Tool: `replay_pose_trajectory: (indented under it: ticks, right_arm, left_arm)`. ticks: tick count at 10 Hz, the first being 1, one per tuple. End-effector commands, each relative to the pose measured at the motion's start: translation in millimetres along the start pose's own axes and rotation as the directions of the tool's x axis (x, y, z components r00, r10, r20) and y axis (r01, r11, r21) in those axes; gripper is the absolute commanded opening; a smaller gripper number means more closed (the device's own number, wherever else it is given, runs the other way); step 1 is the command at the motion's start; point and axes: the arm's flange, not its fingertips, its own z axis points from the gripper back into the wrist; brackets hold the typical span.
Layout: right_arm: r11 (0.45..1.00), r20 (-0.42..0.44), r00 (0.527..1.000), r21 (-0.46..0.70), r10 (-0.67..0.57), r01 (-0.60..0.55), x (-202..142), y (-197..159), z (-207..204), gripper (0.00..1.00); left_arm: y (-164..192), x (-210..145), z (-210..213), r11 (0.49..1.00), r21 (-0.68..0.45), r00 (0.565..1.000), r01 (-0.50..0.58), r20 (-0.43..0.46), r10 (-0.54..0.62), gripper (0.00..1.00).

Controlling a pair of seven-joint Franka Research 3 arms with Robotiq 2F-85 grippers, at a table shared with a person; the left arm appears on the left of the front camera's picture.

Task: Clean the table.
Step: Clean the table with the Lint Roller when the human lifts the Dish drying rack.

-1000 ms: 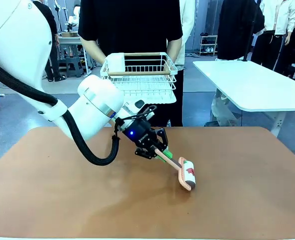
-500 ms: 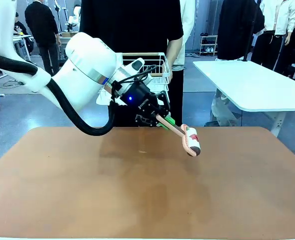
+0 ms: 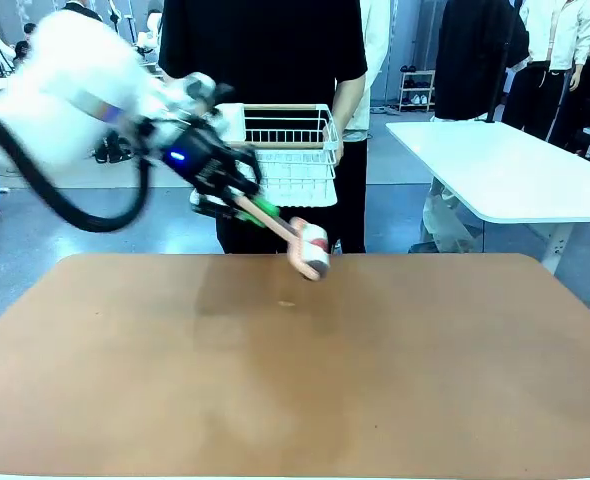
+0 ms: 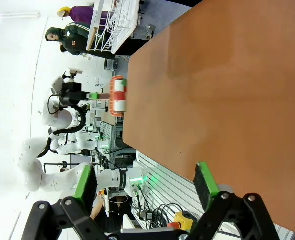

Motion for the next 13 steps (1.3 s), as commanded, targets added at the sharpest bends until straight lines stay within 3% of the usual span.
replay_pose_trajectory:
  ticks: [1, 4, 7, 10, 13]
  right_arm:
    - [1.000, 0.004, 1.000, 0.015, 0.008, -0.008, 0.4, 2.8, 0.8, 1.00]
    - [1.000, 0.004, 1.000, 0.015, 0.008, -0.008, 0.4, 2.8, 0.8, 1.00]
    - [1.000, 0.004, 1.000, 0.015, 0.008, -0.008, 0.4, 2.8, 0.8, 1.00]
    - [1.000, 0.004, 1.000, 0.015, 0.008, -0.008, 0.4, 2.8, 0.8, 1.00]
    - [1.000, 0.004, 1.000, 0.015, 0.008, -0.008, 0.4, 2.8, 0.8, 1.00]
  left_arm:
    - [50.5, -31.7, 88.7, 0.999, -0.017, 0.999, 0.033, 0.034, -0.032, 0.21]
    - [131.2, -52.1, 179.5, 1.000, 0.023, 0.993, 0.008, 0.114, -0.011, 0.21]
    - [190.9, -67.6, 215.6, 0.997, 0.039, 0.985, -0.071, 0.159, 0.064, 0.21]
    - [198.2, -72.4, 219.6, 0.995, 0.075, 0.981, -0.060, 0.191, 0.045, 0.21]
    - [204.4, -70.9, 223.9, 0.995, 0.039, 0.981, -0.095, 0.173, 0.087, 0.21]
